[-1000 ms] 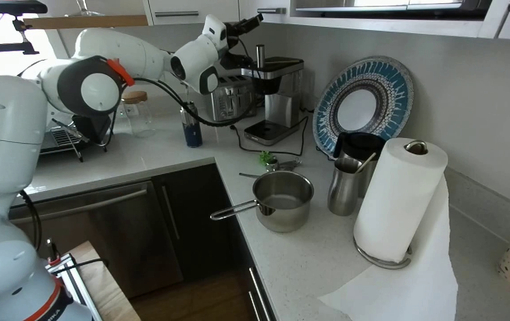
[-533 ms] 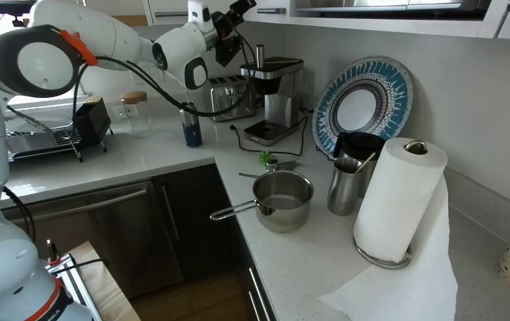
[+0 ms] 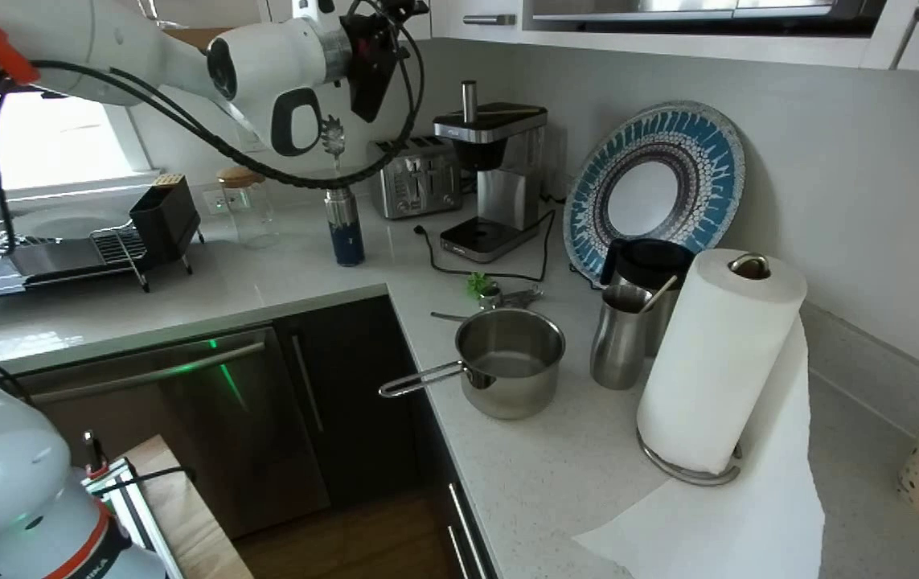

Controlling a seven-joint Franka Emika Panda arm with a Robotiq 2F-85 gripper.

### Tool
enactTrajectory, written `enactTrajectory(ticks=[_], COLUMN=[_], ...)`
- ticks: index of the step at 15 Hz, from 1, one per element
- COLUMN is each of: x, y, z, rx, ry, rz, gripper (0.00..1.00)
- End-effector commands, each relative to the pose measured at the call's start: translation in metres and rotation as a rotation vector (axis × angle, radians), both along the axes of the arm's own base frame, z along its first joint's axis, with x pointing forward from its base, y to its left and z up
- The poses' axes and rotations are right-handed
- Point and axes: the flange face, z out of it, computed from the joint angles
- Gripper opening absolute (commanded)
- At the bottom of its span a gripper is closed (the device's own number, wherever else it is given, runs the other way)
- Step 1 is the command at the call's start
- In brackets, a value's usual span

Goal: Pick up the silver object from the bottom of the coffee machine and put it on top of the coffee machine

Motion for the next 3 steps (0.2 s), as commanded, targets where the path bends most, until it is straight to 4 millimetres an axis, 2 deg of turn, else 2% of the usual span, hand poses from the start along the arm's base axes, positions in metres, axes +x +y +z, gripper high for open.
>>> enactTrajectory(ticks=[1, 2, 3], x=[-0.065, -0.083, -0.042], y=[-0.005, -0.005, -0.003], z=[-0.006, -0.004, 0.002], rx=[-0.100, -0.110, -0.070], ry=[0.122, 0.115, 0.068], rz=[0.057, 0.072, 0.036], gripper=[1.00, 1.00, 1.00])
